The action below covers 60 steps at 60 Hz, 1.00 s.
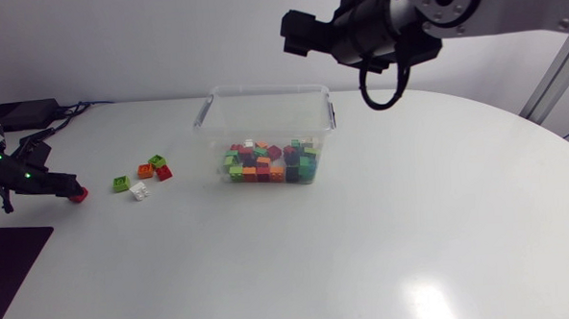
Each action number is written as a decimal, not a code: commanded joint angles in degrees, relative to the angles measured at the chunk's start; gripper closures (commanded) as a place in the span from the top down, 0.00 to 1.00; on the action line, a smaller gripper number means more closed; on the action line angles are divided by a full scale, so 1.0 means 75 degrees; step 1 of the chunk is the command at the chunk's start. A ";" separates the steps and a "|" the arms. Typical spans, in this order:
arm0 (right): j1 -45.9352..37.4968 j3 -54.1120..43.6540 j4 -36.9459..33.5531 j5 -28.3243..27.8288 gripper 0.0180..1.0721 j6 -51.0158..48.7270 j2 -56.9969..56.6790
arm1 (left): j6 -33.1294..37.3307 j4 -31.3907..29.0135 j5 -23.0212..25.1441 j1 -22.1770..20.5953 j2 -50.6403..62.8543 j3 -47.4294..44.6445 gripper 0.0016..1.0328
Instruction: Place the duplo bricks in the container
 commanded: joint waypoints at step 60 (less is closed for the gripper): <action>-0.1033 -0.4773 -0.0194 0.0213 0.96 -0.1687 -0.7045 | 0.0322 0.0516 -0.0027 -0.0301 0.0318 -0.0042 0.38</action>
